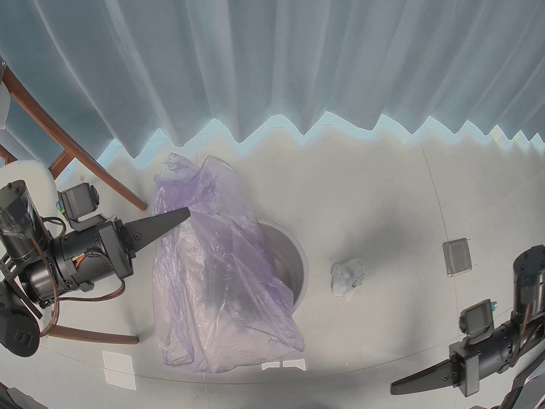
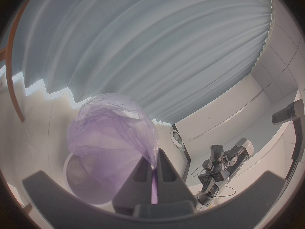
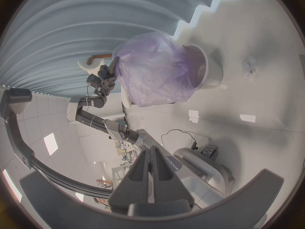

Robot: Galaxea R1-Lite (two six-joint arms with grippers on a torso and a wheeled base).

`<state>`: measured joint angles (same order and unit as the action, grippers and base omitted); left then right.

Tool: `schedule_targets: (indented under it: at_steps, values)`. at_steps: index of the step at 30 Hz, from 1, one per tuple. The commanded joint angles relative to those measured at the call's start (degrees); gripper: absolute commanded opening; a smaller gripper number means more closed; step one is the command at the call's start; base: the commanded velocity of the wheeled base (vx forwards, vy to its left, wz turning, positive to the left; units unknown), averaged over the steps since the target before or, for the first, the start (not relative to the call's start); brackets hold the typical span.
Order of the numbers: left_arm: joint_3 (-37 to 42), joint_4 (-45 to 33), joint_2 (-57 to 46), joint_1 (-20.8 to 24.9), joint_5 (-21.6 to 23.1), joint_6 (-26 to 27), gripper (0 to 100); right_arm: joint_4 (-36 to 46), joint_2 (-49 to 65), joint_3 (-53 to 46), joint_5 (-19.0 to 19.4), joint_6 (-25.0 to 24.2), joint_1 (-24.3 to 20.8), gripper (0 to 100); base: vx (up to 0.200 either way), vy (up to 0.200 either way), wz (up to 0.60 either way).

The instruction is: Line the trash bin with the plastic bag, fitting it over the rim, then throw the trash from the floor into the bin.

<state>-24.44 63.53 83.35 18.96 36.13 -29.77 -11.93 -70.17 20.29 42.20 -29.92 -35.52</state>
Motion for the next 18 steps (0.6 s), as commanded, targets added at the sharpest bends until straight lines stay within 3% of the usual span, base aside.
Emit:
schedule_targets:
  at_steps: [1,5,18]
  values:
    - [0.1,0.02,-0.73,0.29,-0.01,-0.03,0,-8.72,-16.67,0.02,-0.46,4.69,-2.36,0,0.0,0.0,0.0]
    - [0.1,0.02,-0.55,0.29,0.08,-0.03,0,-16.01,-24.84,1.07,-1.95,5.13,-2.97,0,0.0,0.0,0.0]
    - [0.18,0.02,-0.29,0.47,0.08,-0.03,0,-20.5,-35.3,10.21,-1.95,5.31,-6.49,0,0.0,0.0,0.0]
